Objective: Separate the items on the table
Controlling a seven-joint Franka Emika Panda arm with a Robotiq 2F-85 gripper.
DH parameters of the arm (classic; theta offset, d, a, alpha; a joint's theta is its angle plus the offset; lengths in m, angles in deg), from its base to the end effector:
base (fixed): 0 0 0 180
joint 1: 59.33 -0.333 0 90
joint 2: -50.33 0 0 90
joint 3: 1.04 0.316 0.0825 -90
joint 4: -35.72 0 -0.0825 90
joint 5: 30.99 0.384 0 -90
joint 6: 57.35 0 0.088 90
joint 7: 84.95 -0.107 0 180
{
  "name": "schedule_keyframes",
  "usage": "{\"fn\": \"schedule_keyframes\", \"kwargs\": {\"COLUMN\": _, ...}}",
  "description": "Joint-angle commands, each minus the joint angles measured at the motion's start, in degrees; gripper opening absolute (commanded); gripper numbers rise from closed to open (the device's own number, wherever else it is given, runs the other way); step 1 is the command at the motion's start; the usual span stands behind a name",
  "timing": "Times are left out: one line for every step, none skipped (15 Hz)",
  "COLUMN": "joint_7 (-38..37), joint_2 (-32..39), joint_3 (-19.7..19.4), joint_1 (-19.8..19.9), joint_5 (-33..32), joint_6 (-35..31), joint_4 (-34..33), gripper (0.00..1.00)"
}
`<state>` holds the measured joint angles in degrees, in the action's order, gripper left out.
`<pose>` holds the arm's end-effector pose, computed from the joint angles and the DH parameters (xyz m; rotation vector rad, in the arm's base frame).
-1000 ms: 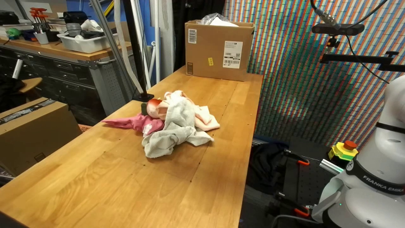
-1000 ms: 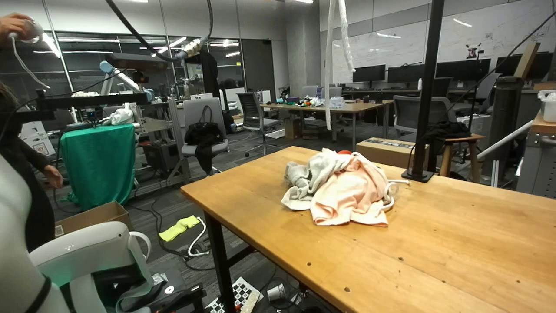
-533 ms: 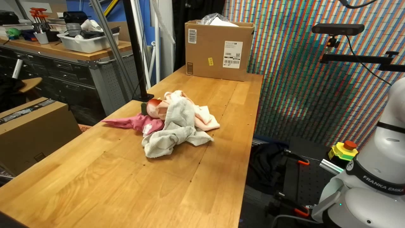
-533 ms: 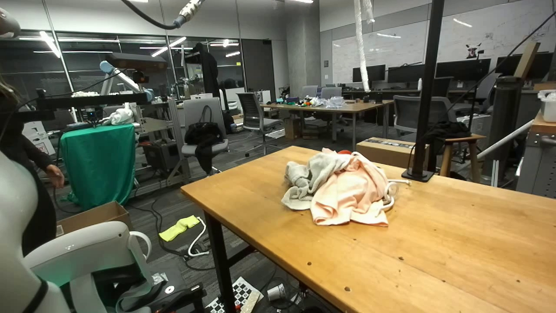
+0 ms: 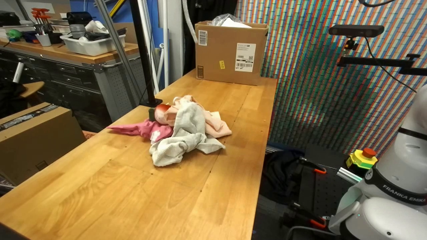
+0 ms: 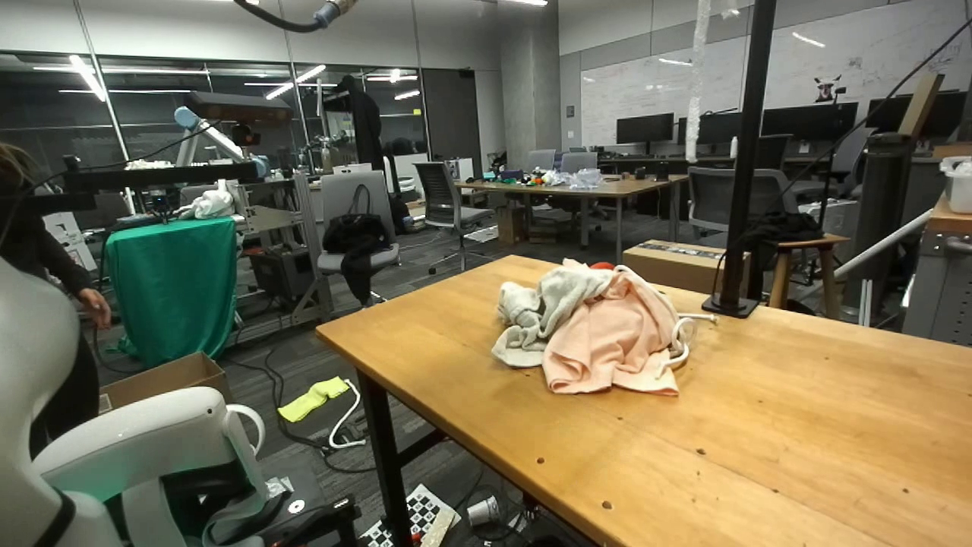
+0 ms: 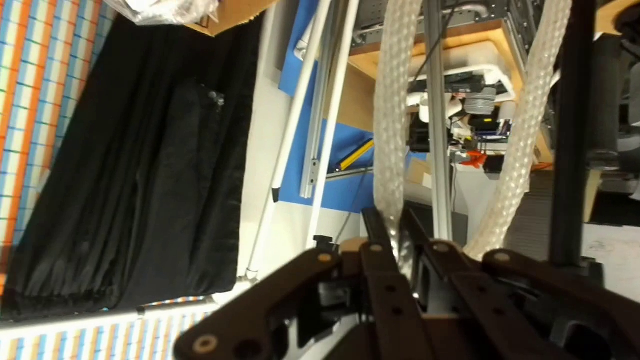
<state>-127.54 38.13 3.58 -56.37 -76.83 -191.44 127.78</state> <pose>0.5150 0.0111 0.8214 2.2602 -0.4944 1.4873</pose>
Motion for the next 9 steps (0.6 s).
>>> {"fn": "schedule_keyframes", "kwargs": {"joint_7": -0.7, "joint_2": 0.1, "joint_3": -2.7, "joint_1": 2.1, "joint_5": 2.3, "joint_6": -0.2, "joint_4": 0.8, "gripper": 0.05}}
{"fn": "schedule_keyframes", "kwargs": {"joint_7": -0.4, "joint_2": 0.4, "joint_3": -3.6, "joint_1": 2.7, "joint_5": 3.2, "joint_6": -0.5, "joint_4": 1.2, "gripper": 0.05}}
{"fn": "schedule_keyframes", "kwargs": {"joint_7": 0.0, "joint_2": 0.9, "joint_3": -4.6, "joint_1": 3.2, "joint_5": 4.4, "joint_6": -0.9, "joint_4": 1.5, "gripper": 0.05}}
{"fn": "schedule_keyframes", "kwargs": {"joint_7": -0.2, "joint_2": 1.1, "joint_3": -5.3, "joint_1": 3.8, "joint_5": 4.9, "joint_6": -1.2, "joint_4": 2.2, "gripper": 0.05}}
{"fn": "schedule_keyframes", "kwargs": {"joint_7": -0.1, "joint_2": 1.7, "joint_3": -6.1, "joint_1": 4.3, "joint_5": 5.5, "joint_6": -1.7, "joint_4": 2.5, "gripper": 0.05}}
{"fn": "schedule_keyframes", "kwargs": {"joint_7": 0.2, "joint_2": 2.5, "joint_3": -6.8, "joint_1": 4.7, "joint_5": 6.3, "joint_6": -1.9, "joint_4": 2.6, "gripper": 0.05}}
{"fn": "schedule_keyframes", "kwargs": {"joint_7": 0.1, "joint_2": 3.2, "joint_3": -7.4, "joint_1": 5.2, "joint_5": 6.6, "joint_6": -2.1, "joint_4": 2.9, "gripper": 0.05}}
{"fn": "schedule_keyframes", "kwargs": {"joint_7": 0.3, "joint_2": 3.4, "joint_3": -8.0, "joint_1": 5.5, "joint_5": 7.0, "joint_6": -2.0, "joint_4": 3.5, "gripper": 0.05}}
{"fn": "schedule_keyframes", "kwargs": {"joint_7": 0.3, "joint_2": 4.1, "joint_3": -8.6, "joint_1": 5.9, "joint_5": 7.4, "joint_6": -2.0, "joint_4": 3.5, "gripper": 0.05}}
